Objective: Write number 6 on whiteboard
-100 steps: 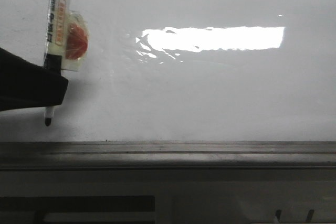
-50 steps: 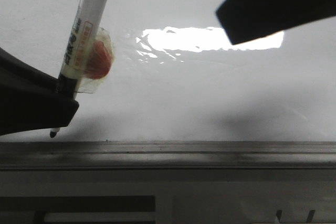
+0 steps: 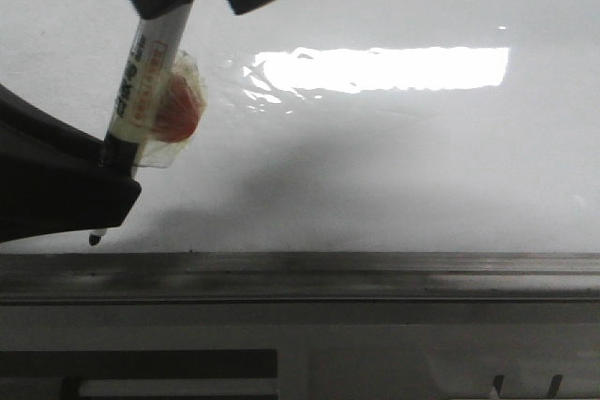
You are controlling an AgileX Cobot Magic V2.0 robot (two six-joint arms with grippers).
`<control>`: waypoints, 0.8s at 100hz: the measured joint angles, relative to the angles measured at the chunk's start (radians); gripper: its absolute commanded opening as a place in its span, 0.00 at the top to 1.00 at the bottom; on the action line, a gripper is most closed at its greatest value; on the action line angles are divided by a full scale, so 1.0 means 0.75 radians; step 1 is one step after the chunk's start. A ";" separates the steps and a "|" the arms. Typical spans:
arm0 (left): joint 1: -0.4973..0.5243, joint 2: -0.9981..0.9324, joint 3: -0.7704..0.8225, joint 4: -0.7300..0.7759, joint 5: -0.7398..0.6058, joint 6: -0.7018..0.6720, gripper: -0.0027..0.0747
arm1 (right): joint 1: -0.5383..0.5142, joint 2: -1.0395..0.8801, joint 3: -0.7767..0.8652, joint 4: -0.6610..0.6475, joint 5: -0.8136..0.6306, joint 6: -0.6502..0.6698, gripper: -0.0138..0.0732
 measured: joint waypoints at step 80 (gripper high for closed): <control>0.000 0.000 0.000 0.000 0.025 0.000 0.98 | 0.006 0.164 -0.066 0.019 0.003 -0.005 0.92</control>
